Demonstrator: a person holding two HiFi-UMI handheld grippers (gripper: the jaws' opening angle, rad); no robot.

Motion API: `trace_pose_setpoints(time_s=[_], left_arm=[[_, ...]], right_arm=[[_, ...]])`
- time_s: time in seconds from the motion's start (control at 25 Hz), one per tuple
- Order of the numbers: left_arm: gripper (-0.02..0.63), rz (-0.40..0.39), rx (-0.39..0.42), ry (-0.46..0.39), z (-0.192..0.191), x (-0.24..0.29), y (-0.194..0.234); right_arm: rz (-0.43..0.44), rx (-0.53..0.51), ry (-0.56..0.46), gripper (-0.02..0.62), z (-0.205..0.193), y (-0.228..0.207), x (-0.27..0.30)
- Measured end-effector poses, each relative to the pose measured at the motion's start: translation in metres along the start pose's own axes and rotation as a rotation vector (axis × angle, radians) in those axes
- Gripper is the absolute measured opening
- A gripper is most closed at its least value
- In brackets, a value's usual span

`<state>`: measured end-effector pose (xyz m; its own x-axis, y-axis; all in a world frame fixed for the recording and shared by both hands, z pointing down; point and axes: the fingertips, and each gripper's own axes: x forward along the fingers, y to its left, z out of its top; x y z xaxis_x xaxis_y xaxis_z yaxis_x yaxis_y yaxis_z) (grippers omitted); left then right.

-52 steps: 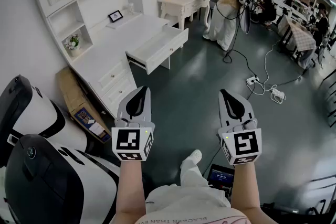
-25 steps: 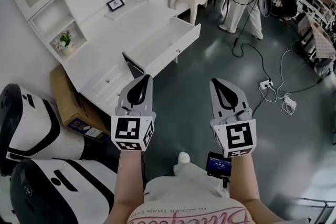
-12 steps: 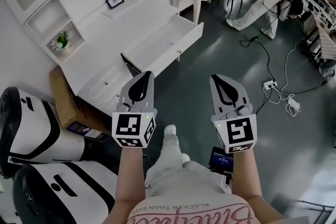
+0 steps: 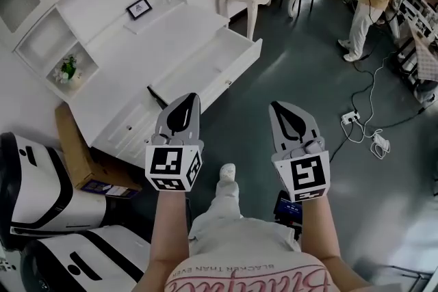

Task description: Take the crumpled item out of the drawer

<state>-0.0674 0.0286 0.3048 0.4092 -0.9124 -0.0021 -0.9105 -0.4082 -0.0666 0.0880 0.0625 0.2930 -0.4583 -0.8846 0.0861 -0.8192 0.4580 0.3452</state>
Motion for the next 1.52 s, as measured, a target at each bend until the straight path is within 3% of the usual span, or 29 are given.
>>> trace_pose_setpoints(time_s=[0.64,1.08,1.12,1.32,1.52], left_arm=[[0.009,-0.091,-0.039,0.036,-0.016,0.211,0.074],[0.011,-0.070,-0.081,0.108,-0.049,0.288,0.131],[0.023,-0.075,-0.096,0.114,-0.053,0.291,0.134],[0.274,-0.116,-0.179,0.126,-0.063,0.311,0.139],[0.293,-0.109,-0.177,0.165,-0.079,0.335,0.144]], right_arm=[[-0.019,0.029,0.065,0.006,-0.029,-0.098,0.194],[-0.024,0.085,0.119,0.006,-0.054,-0.135,0.285],[-0.021,0.084,0.123,0.006,-0.056,-0.135,0.289],[0.001,0.090,0.138,0.006,-0.064,-0.138,0.310],[0.010,0.107,0.150,0.006,-0.077,-0.151,0.333]])
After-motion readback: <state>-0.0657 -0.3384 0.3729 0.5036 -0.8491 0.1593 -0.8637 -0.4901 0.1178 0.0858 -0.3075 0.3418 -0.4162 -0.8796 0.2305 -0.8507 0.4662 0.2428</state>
